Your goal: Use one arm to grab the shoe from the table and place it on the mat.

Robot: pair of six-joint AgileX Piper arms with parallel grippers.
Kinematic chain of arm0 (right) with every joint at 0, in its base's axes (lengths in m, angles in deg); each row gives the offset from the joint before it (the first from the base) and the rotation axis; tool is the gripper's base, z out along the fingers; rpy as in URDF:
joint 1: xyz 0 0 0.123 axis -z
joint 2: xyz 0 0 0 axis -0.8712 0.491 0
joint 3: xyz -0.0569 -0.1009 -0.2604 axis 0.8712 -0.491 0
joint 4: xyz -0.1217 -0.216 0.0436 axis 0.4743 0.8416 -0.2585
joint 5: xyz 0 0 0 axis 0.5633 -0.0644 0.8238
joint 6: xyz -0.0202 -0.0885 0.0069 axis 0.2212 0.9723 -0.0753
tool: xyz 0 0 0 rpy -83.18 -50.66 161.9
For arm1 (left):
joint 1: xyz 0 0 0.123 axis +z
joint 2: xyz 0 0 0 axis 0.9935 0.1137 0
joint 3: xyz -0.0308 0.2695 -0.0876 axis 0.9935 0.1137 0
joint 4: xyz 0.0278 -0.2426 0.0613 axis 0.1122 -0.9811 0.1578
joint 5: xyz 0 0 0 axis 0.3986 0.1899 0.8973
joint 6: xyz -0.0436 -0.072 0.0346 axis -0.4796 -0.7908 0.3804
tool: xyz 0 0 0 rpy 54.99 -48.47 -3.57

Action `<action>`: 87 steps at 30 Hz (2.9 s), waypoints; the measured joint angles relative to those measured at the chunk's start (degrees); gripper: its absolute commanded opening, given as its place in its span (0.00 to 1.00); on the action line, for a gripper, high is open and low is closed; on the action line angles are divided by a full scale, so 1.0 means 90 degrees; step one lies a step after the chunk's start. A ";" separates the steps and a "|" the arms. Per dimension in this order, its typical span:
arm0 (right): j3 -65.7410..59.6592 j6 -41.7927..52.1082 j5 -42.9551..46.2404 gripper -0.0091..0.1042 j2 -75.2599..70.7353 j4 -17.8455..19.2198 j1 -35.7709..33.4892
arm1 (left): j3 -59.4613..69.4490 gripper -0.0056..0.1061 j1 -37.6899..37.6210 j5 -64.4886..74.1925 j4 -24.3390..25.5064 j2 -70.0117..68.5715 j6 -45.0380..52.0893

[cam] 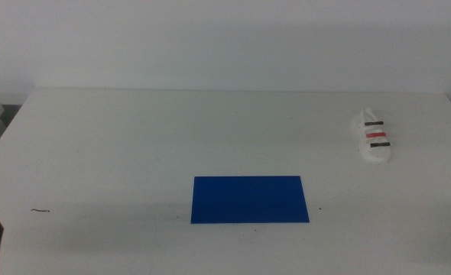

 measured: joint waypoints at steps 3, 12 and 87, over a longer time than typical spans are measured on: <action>0.0000 -0.0363 0.0000 0.88 0.0000 0.0097 0.0000 | 0.0000 0.89 0.0000 0.0000 0.0000 0.0000 0.0000; 0.0000 -0.0643 0.0036 0.88 0.0000 0.0153 0.0000 | 0.0000 0.89 0.0000 0.0000 0.0000 0.0000 0.0000; 1.1052 -0.4422 -0.5478 0.14 1.3272 0.0947 -0.4250 | 0.0000 0.89 0.0000 0.0000 0.0000 0.0000 0.0000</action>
